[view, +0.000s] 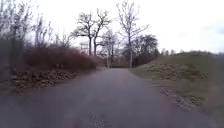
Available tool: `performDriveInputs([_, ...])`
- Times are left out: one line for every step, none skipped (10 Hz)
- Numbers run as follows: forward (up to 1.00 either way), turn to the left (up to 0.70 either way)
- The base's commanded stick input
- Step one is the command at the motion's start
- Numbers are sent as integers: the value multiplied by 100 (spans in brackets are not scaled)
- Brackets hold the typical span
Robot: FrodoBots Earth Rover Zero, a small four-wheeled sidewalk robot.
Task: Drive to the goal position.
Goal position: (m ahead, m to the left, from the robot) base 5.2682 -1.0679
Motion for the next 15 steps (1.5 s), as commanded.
performDriveInputs([100,0])
performDriveInputs([100,0])
performDriveInputs([100,0])
performDriveInputs([100,0])
performDriveInputs([100,0])
performDriveInputs([100,0])
performDriveInputs([100,0])
performDriveInputs([100,0])
performDriveInputs([100,0])
performDriveInputs([100,0])
performDriveInputs([100,0])
performDriveInputs([100,0])
performDriveInputs([100,0])
performDriveInputs([100,0])
performDriveInputs([100,0])
